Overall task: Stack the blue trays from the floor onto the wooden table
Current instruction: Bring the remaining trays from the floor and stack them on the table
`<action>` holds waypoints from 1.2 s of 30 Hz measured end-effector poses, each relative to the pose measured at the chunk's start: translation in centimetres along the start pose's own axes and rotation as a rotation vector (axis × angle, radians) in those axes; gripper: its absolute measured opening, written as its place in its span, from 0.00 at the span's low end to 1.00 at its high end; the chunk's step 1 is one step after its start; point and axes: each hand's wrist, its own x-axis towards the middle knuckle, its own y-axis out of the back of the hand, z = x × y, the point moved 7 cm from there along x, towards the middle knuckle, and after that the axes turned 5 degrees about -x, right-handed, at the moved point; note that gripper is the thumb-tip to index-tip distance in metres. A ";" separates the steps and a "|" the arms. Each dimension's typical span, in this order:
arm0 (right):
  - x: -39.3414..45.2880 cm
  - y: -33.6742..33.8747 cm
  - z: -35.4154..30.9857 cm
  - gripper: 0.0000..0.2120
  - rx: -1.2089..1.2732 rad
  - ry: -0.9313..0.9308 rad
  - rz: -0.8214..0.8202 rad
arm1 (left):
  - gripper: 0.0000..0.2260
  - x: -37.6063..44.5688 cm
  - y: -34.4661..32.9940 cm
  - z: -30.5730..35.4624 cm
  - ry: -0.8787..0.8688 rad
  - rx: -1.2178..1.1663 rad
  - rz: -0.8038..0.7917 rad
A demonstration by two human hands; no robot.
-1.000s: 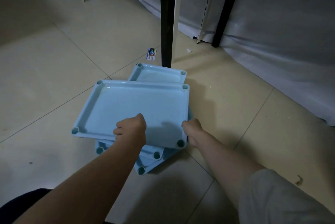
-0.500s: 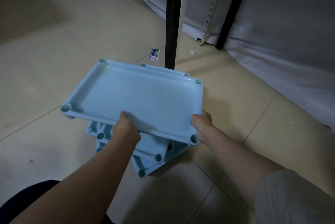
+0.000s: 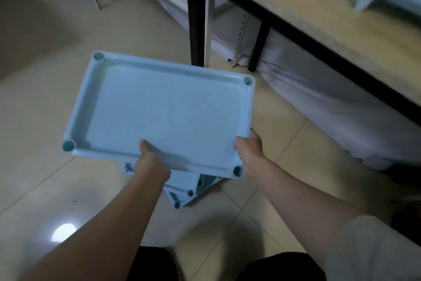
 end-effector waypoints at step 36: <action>-19.6 51.0 -22.3 0.09 0.196 0.018 0.608 | 0.04 -57.7 -19.8 -10.8 -0.074 0.556 -0.924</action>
